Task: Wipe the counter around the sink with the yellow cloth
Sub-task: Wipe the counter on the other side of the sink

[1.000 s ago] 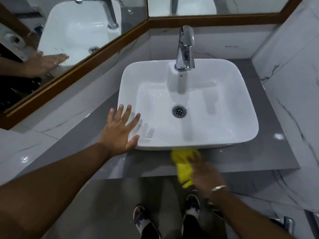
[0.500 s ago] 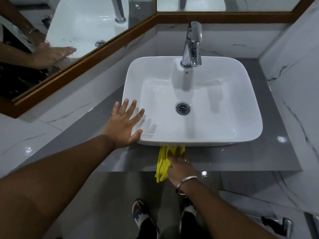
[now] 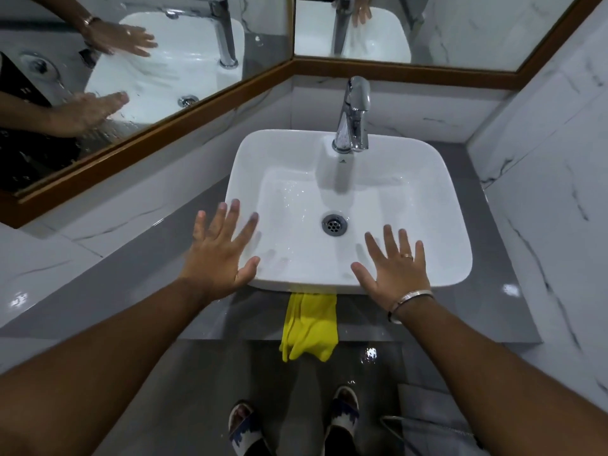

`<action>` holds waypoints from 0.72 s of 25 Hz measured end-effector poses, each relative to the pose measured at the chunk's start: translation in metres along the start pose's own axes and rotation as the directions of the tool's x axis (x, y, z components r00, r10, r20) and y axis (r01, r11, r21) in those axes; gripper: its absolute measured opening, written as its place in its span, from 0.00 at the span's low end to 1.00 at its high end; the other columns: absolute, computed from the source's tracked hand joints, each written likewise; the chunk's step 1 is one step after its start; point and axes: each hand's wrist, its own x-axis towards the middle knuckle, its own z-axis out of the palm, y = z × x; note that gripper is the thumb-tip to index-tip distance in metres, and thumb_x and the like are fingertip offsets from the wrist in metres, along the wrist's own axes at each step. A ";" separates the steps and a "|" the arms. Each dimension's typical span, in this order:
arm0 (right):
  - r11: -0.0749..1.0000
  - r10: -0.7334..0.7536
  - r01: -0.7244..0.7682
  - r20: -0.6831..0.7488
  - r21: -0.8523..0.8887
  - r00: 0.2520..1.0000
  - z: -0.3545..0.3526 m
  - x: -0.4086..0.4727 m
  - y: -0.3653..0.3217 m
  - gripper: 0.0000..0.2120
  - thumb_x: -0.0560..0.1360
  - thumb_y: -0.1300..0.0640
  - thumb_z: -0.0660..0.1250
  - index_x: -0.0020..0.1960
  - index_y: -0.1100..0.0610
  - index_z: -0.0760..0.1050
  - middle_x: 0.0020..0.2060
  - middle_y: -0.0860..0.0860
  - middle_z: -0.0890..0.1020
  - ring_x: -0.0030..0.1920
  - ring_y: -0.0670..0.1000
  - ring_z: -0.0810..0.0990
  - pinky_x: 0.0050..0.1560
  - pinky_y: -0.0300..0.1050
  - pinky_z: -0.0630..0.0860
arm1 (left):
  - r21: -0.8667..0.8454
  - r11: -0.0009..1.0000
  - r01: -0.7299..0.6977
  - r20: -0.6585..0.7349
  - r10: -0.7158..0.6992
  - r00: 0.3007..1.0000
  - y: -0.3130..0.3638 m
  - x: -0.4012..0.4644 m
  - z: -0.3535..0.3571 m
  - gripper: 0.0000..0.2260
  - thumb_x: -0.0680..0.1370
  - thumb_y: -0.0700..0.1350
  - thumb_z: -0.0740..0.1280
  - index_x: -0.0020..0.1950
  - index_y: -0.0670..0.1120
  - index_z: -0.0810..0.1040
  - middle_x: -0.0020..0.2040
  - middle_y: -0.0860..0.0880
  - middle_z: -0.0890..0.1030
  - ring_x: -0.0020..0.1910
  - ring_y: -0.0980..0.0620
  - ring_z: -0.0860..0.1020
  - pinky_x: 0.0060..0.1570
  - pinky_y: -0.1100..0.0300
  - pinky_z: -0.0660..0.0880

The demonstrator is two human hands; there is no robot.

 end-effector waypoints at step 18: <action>0.992 -0.121 0.119 0.032 0.048 0.992 -0.002 0.006 -0.025 0.35 0.72 0.34 0.36 0.75 0.47 0.49 0.77 0.58 0.52 0.76 0.61 0.49 0.74 0.61 0.49 | -0.090 0.990 0.105 0.181 -0.087 0.980 0.025 -0.123 0.110 0.26 0.81 0.55 0.50 0.76 0.45 0.61 0.73 0.40 0.68 0.70 0.39 0.69 0.66 0.41 0.63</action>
